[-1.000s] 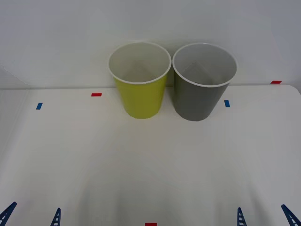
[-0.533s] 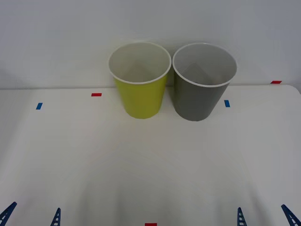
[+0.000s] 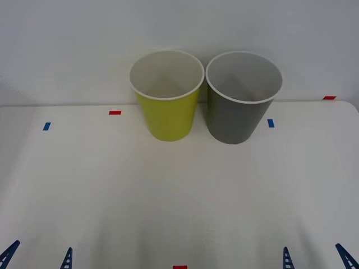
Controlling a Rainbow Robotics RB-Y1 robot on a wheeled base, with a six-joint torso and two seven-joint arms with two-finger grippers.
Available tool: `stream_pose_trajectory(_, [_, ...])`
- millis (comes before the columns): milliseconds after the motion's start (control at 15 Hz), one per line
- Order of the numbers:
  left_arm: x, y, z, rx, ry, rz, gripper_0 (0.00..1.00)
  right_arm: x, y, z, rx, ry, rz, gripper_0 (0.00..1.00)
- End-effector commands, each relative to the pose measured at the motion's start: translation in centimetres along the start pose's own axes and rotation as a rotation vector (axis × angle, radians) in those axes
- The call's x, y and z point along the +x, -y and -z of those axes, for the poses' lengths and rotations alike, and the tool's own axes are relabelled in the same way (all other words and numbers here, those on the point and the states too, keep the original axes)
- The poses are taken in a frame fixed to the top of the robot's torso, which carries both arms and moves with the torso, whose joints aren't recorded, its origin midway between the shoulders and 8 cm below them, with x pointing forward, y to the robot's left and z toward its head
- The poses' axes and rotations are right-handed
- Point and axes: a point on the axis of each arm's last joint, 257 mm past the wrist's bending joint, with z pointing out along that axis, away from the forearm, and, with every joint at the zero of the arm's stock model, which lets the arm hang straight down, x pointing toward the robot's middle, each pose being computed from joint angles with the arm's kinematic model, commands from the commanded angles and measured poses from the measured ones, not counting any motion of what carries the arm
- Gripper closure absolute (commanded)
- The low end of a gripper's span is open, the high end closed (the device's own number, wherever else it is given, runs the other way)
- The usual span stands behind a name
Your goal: Put cans in the gray bin and PET bottles in the light green bin.
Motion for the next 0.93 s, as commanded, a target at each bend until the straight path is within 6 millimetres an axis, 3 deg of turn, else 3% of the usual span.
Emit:
stream_pose_trajectory(67, [0.00,0.00,0.00,0.000,0.000,0.000,0.00,0.01,0.00,0.00,0.000,0.000,0.000,0.08])
stream_pose_trajectory(933, [0.00,0.00,0.00,0.000,0.000,0.000,0.00,0.01,0.00,0.00,0.000,0.000,0.000,0.08])
